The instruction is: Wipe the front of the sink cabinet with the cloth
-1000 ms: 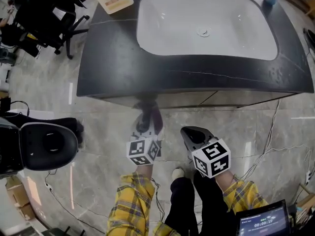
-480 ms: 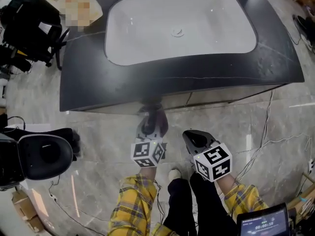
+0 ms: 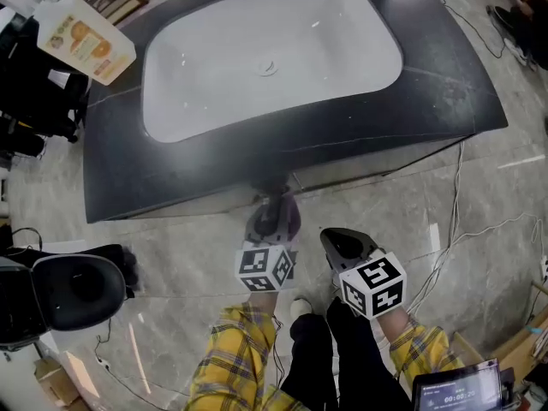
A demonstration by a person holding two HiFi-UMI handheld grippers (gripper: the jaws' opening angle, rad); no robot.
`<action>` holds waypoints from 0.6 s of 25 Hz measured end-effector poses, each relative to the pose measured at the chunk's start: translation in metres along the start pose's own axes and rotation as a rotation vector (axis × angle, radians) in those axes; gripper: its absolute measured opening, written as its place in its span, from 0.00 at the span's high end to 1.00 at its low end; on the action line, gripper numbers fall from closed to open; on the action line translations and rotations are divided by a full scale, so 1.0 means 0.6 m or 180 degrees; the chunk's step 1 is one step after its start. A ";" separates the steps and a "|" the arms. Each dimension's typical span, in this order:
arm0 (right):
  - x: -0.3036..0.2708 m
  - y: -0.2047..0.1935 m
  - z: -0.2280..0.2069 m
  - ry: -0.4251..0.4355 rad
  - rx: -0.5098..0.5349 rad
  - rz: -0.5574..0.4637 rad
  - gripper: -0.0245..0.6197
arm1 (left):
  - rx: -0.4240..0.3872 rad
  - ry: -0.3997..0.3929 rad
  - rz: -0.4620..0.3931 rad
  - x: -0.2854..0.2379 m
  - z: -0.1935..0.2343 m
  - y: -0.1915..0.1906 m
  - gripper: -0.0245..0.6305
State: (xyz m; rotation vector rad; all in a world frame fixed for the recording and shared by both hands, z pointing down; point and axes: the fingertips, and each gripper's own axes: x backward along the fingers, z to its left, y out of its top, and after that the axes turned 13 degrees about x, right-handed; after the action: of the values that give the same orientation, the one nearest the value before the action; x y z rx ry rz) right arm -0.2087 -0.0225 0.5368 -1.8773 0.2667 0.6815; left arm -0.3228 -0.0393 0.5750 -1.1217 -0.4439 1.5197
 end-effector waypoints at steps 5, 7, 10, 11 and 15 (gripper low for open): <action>0.016 -0.013 -0.027 -0.0077 -0.0066 0.0013 0.95 | -0.0041 -0.0142 0.0067 -0.023 -0.042 -0.015 0.89; 0.020 -0.016 -0.032 -0.0083 -0.0075 0.0024 0.95 | -0.0086 -0.0239 0.0096 -0.027 -0.063 -0.017 0.89; 0.017 -0.017 -0.029 -0.0065 -0.0093 0.0027 0.95 | -0.0186 -0.0392 0.0123 -0.017 -0.085 -0.014 0.89; 0.014 -0.016 -0.025 -0.0051 -0.0097 0.0029 0.95 | -0.0220 -0.0428 0.0122 -0.008 -0.088 -0.013 0.89; 0.000 -0.005 0.002 0.0053 -0.0046 0.0037 0.95 | -0.0301 -0.0408 0.0082 0.036 -0.065 -0.004 0.89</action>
State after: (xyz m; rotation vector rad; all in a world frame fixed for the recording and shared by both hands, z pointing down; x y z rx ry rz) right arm -0.2074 -0.0202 0.5389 -1.8972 0.2844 0.6775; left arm -0.2871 -0.0305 0.5500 -1.1102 -0.5960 1.6131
